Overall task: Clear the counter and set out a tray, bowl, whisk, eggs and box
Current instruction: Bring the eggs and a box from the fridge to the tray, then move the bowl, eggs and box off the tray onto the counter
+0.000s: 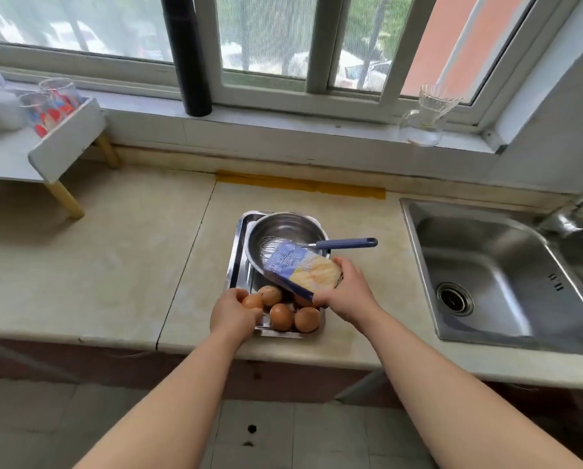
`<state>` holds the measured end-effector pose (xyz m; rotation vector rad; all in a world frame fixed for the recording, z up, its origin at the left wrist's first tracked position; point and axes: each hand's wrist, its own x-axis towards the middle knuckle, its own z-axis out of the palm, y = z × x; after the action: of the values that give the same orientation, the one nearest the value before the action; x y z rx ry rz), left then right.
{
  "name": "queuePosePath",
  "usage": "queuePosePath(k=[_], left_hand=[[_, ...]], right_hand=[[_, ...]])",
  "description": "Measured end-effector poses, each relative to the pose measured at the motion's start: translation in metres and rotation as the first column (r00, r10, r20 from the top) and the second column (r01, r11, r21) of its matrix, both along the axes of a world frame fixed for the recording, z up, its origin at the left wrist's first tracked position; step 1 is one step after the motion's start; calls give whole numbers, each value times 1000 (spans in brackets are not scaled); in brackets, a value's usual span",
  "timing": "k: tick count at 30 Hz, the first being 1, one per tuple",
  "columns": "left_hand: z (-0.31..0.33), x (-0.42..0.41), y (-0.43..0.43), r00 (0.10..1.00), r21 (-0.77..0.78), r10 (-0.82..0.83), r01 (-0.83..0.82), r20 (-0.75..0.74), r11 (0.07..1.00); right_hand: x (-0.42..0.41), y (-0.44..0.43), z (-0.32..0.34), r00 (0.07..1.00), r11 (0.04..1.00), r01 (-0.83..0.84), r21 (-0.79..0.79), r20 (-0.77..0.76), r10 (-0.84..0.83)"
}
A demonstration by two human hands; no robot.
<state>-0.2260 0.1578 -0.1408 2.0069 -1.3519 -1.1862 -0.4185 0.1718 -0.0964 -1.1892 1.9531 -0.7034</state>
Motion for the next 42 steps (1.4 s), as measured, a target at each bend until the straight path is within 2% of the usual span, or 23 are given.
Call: queuePosePath(k=[9, 18, 22, 24, 27, 32, 35, 37, 39, 42], left_hand=[[-13, -6, -3, 999, 19, 35, -36, 39, 999], [-11, -1, -8, 999, 61, 44, -43, -12, 997], [2, 2, -16, 996, -15, 85, -86, -21, 996], [13, 2, -22, 993, -77, 97, -102, -71, 992], [23, 2, -34, 964, -109, 129, -158, -234, 981], [36, 9, -54, 822, 17, 244, -275, -515, 961], [39, 20, -65, 844, 24, 194, -211, -500, 977], [37, 27, -73, 848, 43, 204, -210, -489, 977], [34, 33, -82, 838, 59, 249, -252, -485, 966], [30, 41, -95, 844, 67, 273, -274, -462, 959]], right_hand=[[-8, -11, -8, 998, 998, -60, -14, 11, 60], [-5, -14, -4, 997, 997, -71, -37, -2, 71], [3, -17, 0, 995, 994, -95, -46, 0, 95], [10, -21, 2, 994, 993, -110, -45, 8, 111], [24, -29, 3, 993, 992, -115, -56, 31, 116], [42, -46, 6, 988, 988, -153, -29, 13, 153], [50, -56, 4, 984, 984, -175, 12, -15, 175], [53, -58, 4, 990, 989, -143, 33, 16, 142], [51, -58, 3, 998, 998, -39, 39, 60, 37], [42, -60, -3, 989, 989, 139, 58, -51, -136]])
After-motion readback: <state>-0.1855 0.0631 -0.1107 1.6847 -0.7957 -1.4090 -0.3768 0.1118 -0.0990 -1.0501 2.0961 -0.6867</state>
